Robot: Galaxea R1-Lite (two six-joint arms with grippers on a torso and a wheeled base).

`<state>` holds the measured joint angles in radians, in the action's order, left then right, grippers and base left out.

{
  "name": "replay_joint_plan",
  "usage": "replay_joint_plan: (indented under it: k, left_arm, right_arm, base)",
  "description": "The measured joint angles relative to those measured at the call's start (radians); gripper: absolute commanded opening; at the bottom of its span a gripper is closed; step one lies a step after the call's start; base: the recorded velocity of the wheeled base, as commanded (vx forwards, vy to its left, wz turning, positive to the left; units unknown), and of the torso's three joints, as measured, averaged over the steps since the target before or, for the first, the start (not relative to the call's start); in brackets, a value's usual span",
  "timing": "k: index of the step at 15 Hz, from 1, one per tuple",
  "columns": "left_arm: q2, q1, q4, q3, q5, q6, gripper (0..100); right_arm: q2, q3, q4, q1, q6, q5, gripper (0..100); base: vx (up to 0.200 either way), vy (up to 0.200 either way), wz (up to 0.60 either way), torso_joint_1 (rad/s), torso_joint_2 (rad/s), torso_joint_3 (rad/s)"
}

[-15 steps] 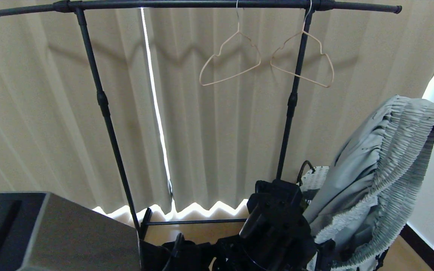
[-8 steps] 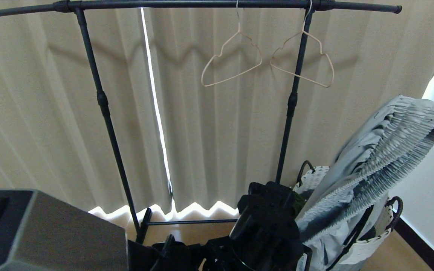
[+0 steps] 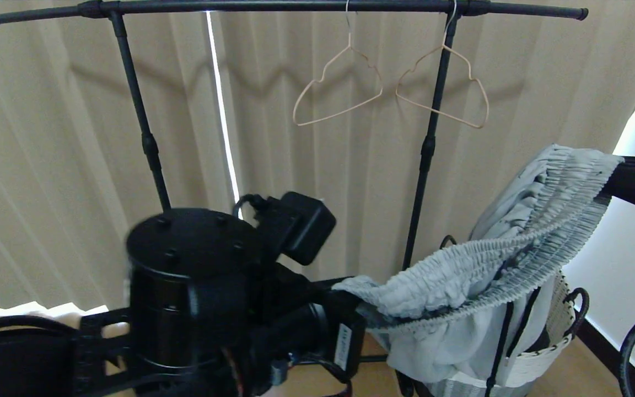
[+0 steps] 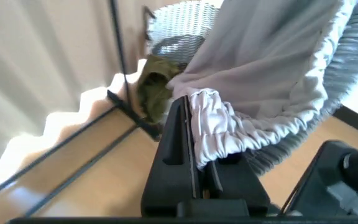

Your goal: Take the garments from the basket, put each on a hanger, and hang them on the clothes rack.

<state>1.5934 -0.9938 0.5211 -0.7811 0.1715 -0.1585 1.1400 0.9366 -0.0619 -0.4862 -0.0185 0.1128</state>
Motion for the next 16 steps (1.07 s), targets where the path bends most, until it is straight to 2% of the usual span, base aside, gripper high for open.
replay_joint_plan:
  k: [3, 7, 10, 12, 16]
  left_arm:
    - [-0.183, 0.038, -0.167, 0.000, -0.023, 0.037, 0]
    - [-0.346, 0.184, -0.317, -0.088, -0.124, 0.119, 0]
    - [-0.395, 0.329, -0.470, -0.201, -0.192, 0.126, 0]
    - [-0.405, 0.425, -0.533, -0.286, -0.210, 0.127, 0]
    - [-0.415, 0.492, -0.612, -0.451, -0.213, 0.129, 0]
  right_arm:
    - [0.041, 0.052, -0.001, -0.078, 0.000, 0.000, 0]
    - [0.107, 0.156, -0.001, -0.134, 0.001, -0.001, 0]
    - [0.173, 0.247, -0.003, -0.142, 0.001, 0.000, 0]
    - [0.236, 0.311, -0.039, -0.148, 0.000, 0.002, 0]
    - [0.365, 0.473, -0.120, -0.167, -0.001, 0.002, 0]
  base:
    - [0.000, 0.000, 0.00, 0.000, 0.00, 0.000]
    - [0.000, 0.000, 0.00, 0.000, 0.00, 0.000]
    - [0.000, 0.000, 0.00, 0.000, 0.00, 0.000]
    - [0.000, 0.000, 0.00, 0.000, 0.00, 0.000]
    - [0.000, 0.000, 0.00, 0.000, 0.00, 0.000]
